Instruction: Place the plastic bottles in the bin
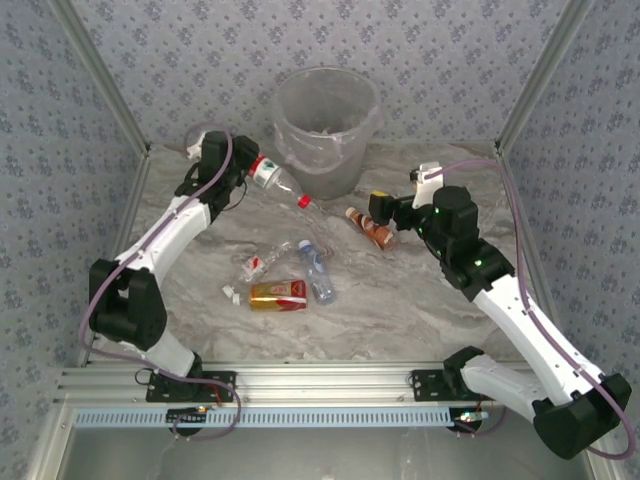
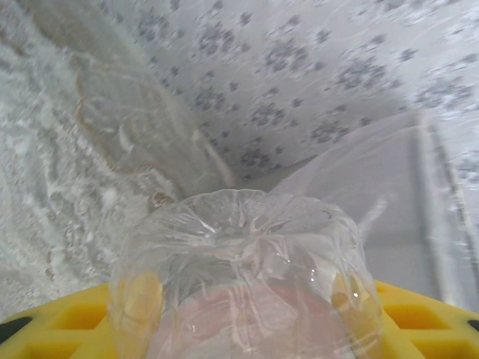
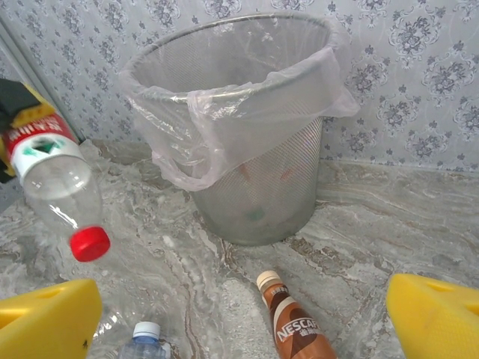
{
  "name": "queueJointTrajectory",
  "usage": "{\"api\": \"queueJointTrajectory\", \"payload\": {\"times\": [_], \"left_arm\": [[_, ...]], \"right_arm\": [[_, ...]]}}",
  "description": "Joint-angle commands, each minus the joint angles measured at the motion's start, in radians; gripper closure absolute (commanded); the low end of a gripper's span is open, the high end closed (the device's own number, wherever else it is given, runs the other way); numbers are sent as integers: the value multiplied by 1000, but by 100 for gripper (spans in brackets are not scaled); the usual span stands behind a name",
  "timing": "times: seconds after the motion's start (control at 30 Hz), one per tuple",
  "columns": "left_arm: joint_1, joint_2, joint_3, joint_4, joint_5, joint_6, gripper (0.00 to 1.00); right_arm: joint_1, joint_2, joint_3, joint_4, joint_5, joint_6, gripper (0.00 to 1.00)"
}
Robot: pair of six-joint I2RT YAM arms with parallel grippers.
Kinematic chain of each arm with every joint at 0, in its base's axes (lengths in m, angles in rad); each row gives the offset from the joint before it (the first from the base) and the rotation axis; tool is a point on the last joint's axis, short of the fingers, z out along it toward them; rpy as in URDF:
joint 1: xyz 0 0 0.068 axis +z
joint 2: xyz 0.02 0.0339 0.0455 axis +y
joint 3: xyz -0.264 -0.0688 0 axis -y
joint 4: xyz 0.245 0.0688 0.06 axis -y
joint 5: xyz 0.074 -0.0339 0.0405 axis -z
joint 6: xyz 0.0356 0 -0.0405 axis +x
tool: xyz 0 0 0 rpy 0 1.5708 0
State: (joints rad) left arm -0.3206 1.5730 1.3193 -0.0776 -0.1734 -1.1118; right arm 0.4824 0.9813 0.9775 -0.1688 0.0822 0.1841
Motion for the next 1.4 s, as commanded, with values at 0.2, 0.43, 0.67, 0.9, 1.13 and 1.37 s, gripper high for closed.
{"api": "queueJointTrajectory", "payload": {"times": [0.2,0.43,0.67,0.9,1.13,1.37], "left_arm": [[0,-84,105,84,38,156,43],[-14,-16,261,110,134,215,43],[-45,116,490,99,310,176,43],[-88,280,762,2,298,241,43],[-110,472,1073,-149,247,314,43],[-110,685,1413,-247,165,326,43]], "right_arm": [[4,17,1,31,-14,12,0],[5,16,4,34,-19,25,0],[6,13,4,31,-16,31,0],[5,11,6,21,-8,35,0],[8,3,3,3,5,34,0],[5,2,4,-11,17,26,0]]}}
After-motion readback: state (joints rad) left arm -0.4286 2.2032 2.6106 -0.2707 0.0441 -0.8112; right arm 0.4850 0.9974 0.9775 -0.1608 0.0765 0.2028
